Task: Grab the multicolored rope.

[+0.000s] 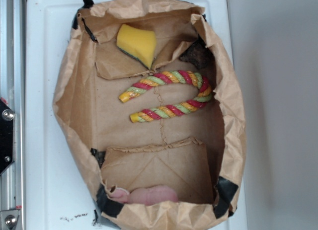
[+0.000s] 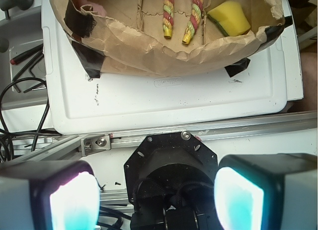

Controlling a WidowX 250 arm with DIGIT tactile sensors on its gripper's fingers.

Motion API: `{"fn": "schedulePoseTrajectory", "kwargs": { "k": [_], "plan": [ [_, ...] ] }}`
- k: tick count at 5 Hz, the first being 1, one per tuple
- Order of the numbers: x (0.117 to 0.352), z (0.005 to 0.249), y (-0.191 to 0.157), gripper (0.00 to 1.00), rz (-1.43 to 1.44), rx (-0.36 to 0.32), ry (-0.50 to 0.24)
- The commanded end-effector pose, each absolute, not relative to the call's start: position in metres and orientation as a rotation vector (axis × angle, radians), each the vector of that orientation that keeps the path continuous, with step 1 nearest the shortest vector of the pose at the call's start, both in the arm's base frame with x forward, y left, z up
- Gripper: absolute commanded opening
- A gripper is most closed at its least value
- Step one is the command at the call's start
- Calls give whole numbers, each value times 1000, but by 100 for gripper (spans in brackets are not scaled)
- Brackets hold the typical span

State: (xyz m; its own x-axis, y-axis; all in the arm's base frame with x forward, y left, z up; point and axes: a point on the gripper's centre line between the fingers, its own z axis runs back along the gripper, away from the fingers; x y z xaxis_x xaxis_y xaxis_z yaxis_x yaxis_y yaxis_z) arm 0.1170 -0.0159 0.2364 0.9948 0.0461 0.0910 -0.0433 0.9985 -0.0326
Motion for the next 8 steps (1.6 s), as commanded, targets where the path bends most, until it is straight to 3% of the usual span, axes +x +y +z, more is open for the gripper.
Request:
{"fn": "schedulePoseTrajectory", "kwargs": {
  "k": [1,3,4,5,7,8],
  "plan": [
    [117,236,-16,100,45,-31,-92],
    [208,246,3,100,204,-6,-240],
    [245,230,14,100,235,-16,-285],
    [267,200,28,100,235,3,-314],
    [274,146,39,100,234,34,-248],
    [270,126,39,100,232,30,-251]
  ]
}}
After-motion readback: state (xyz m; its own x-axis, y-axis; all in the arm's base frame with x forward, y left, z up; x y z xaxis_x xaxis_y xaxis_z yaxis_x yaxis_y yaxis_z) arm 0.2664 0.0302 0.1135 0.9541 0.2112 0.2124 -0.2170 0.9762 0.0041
